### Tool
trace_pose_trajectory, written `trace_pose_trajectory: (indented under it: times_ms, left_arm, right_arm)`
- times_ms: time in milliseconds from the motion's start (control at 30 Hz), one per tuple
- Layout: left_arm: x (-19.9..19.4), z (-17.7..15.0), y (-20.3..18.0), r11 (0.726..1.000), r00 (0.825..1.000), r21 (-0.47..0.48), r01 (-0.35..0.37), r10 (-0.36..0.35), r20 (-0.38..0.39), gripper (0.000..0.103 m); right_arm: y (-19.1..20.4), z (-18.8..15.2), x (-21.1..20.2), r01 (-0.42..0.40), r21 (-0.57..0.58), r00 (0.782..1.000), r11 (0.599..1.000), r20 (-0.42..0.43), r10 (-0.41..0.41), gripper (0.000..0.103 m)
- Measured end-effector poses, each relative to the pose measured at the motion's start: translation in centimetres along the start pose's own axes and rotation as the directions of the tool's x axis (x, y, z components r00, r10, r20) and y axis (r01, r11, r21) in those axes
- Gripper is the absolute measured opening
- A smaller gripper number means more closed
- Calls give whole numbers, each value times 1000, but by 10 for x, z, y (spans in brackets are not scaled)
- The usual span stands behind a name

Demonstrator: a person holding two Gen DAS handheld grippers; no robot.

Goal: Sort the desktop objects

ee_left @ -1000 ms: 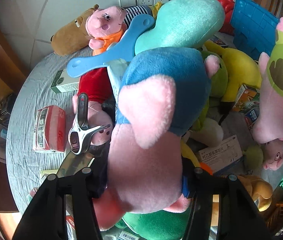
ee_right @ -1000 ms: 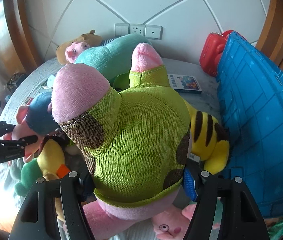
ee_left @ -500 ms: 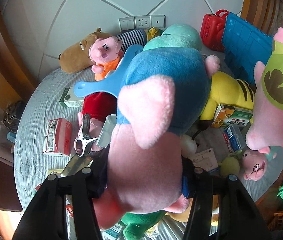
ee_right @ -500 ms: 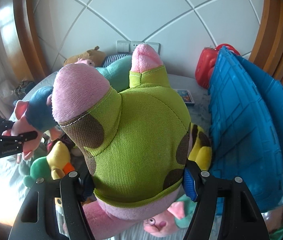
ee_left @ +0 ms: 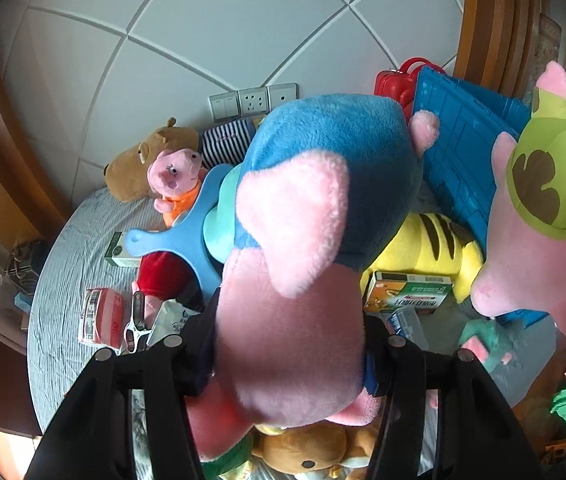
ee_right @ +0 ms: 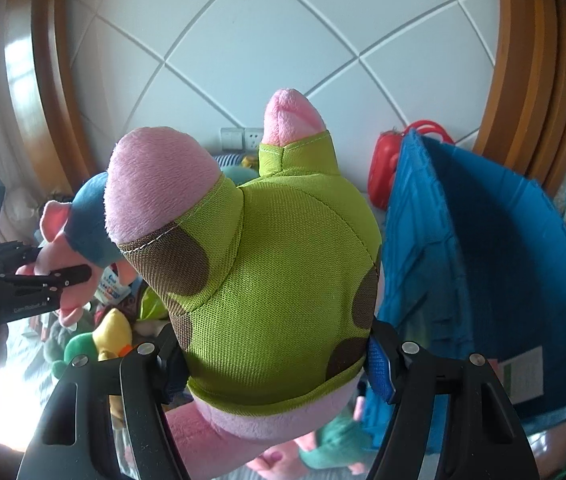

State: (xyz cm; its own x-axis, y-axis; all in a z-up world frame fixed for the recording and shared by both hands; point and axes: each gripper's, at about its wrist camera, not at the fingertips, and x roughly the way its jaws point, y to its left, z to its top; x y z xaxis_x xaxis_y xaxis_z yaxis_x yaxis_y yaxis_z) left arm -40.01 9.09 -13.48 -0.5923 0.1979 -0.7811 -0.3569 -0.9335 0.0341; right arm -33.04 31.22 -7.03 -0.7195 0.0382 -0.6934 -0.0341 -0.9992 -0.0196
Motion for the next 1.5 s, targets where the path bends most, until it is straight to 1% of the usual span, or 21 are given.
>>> trace_pose_trajectory:
  times_ms: [167,367,533,800,900,1067,1333,1467,1500]
  left_arm:
    - [-12,28,-41,1000,998,27,16,-17,55,54]
    - [-20,56,-91,996,994,76,46,-53,99,54]
    - [-25,78,-131,990,987,119,73,-89,131,54]
    - [-35,111,-187,976,971,183,121,-154,182,54]
    - [-36,122,-204,970,965,203,133,-173,197,54]
    - [-36,137,-226,961,958,235,146,-197,211,54]
    - [-35,160,-262,944,947,283,168,-234,219,54]
    - [-36,165,-277,937,941,297,184,-255,222,54]
    - [-35,167,-280,935,940,300,187,-259,222,54]
  right_arm:
    - [-32,12,-22,12,2,998,1000,58,-12,70]
    - [-73,24,-44,41,31,993,999,112,-45,70]
    - [-103,32,-61,21,71,989,997,144,-31,70]
    - [-135,41,-91,-16,100,979,995,205,-5,70]
    - [-145,40,-102,-30,116,975,993,224,3,70]
    - [-159,41,-123,-33,135,963,990,270,-5,70]
    - [-180,45,-133,-26,169,954,985,299,-26,70]
    - [-184,46,-137,2,161,948,987,314,-53,70]
    - [-185,46,-138,23,157,946,987,315,-72,70]
